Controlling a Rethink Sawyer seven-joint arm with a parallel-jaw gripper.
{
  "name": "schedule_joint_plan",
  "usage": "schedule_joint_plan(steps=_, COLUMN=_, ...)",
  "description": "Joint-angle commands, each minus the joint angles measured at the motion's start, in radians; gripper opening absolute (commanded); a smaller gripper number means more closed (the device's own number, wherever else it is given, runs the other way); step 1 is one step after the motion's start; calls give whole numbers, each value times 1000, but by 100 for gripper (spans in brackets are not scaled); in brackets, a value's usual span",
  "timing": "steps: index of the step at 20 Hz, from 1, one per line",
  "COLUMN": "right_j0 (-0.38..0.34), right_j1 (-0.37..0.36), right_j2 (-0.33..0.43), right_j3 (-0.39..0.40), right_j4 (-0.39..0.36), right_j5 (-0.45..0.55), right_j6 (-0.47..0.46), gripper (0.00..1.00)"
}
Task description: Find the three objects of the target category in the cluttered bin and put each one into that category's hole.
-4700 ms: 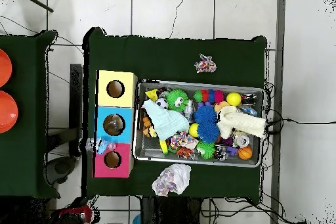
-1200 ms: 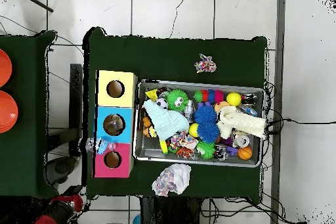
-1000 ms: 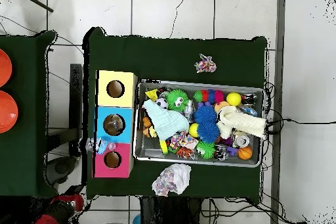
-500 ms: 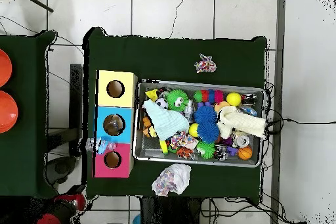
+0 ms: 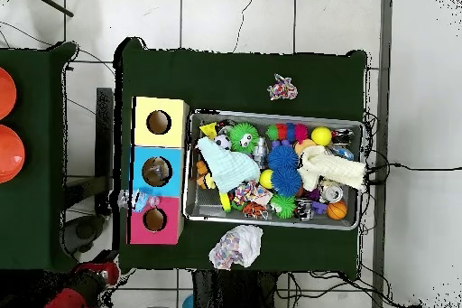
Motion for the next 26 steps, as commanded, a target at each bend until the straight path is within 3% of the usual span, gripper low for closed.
schedule_joint_plan(steps=1, right_j0=-22, right_j1=47, right_j2=36, right_j3=-107, right_j4=42, right_j5=94, right_j6=246, gripper=0)
schedule_joint_plan(steps=14, right_j0=-10, right_j1=82, right_j2=17, right_j3=-160, right_j4=53, right_j5=134, right_j6=259, gripper=0)
schedule_joint_plan(steps=26, right_j0=-37, right_j1=28, right_j2=54, right_j3=-104, right_j4=31, right_j5=89, right_j6=244, gripper=0)
